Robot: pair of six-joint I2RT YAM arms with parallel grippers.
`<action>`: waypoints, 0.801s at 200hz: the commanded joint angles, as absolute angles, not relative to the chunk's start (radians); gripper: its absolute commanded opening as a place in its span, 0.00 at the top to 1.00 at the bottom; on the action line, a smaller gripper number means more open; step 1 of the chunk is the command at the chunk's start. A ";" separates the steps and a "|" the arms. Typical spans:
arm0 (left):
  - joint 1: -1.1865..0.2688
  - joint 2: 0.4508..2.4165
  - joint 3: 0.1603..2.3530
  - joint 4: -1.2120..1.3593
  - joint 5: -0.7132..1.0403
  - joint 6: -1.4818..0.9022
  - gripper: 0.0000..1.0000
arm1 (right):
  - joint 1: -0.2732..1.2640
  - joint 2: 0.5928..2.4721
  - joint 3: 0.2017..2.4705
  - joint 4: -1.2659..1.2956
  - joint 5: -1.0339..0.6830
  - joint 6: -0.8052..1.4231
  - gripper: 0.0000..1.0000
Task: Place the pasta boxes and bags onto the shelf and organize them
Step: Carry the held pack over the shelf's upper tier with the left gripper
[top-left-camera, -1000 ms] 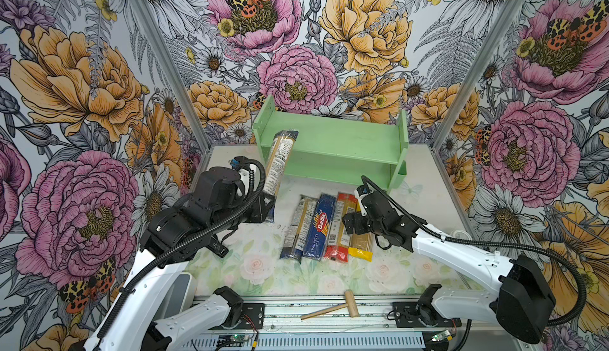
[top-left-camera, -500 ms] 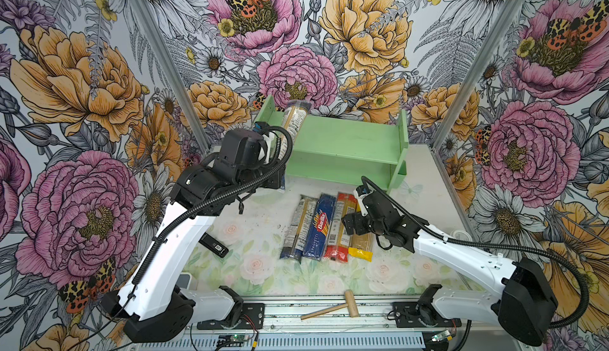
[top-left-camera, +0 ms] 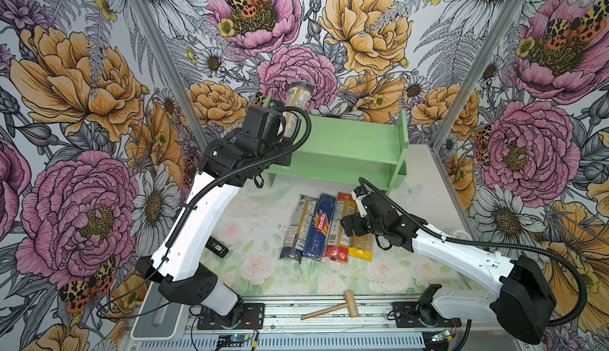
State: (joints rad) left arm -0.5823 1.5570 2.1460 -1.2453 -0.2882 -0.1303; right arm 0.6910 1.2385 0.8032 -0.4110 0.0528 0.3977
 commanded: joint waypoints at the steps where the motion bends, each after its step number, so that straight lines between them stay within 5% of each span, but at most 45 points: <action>1: -0.548 1.584 2.226 -1.090 -0.334 -0.102 1.00 | 0.700 1.245 0.799 -0.407 0.044 0.376 0.02; 160: -0.434 1.788 2.323 -1.088 -0.311 -0.065 1.00 | 0.701 1.269 0.798 -0.408 0.038 0.360 0.01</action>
State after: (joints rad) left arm -0.4564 1.7962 2.2524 -1.2381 -0.3054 -0.0853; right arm 0.6910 1.2583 0.8013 -0.4110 0.0479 0.3721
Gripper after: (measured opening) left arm 0.318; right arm 0.986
